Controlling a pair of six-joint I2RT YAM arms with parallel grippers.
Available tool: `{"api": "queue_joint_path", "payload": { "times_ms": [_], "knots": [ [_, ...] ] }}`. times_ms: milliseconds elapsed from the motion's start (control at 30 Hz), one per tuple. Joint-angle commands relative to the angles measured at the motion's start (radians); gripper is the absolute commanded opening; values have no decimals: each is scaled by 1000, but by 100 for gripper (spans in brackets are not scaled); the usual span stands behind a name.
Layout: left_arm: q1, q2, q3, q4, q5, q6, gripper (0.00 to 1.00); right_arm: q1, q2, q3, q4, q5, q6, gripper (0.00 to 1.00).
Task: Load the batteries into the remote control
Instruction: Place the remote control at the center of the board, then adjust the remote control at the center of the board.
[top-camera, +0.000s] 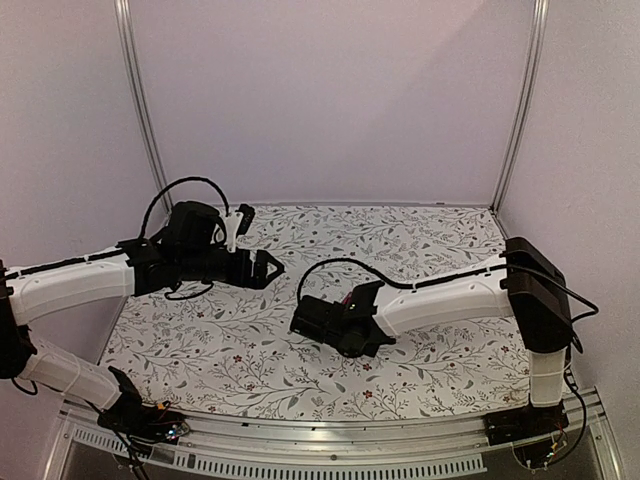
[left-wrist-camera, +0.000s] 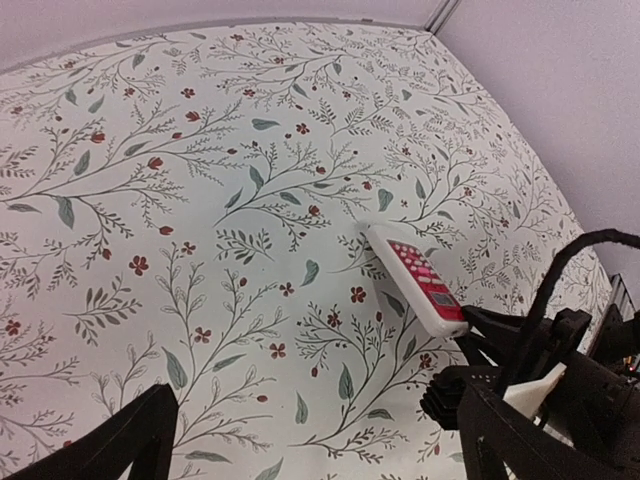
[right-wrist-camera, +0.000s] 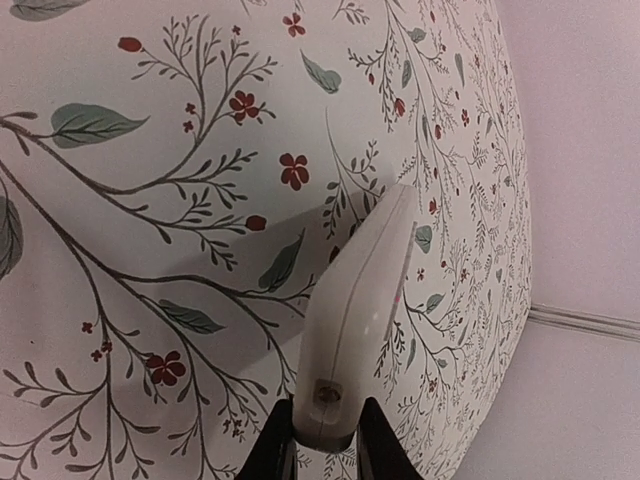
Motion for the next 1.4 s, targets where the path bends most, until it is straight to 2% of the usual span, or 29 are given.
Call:
{"api": "queue_joint_path", "payload": {
  "times_ms": [0, 167, 300, 367, 500, 700, 800, 967, 1067, 1200, 1367],
  "knots": [
    [14, -13, -22, 18, -14, 2, 99, 17, 94, -42, -4, -169, 30, 16],
    [14, -19, -30, 23, -17, 3, 99, 32, 142, -43, 2, -144, 33, 18],
    [14, -29, -33, 16, -27, 8, 100, 37, 165, -44, 5, -146, 36, 23],
    [15, -35, -36, 17, -35, 6, 100, 39, 168, -43, 1, -151, 36, 28],
    [16, -47, -45, 19, -40, 4, 99, 44, 156, -44, -14, -184, 36, 47],
    [16, -58, -53, 20, -43, -2, 100, 46, 107, -42, -55, -259, 49, 61],
    [17, -63, -48, 11, -48, -7, 100, 45, 45, -62, -66, -287, 82, 74],
    [32, -45, -21, -29, -22, -29, 100, 46, -102, -101, -75, -304, 121, 87],
    [38, -40, -4, -56, -25, -44, 100, 44, -187, -130, -76, -309, 155, 98],
    [67, -13, 62, -135, -1, -51, 100, 3, -344, -182, -67, -357, 200, 99],
    [74, 15, 101, -158, 16, -21, 100, -133, -507, -278, -26, -488, 271, 99]
  ]
}}
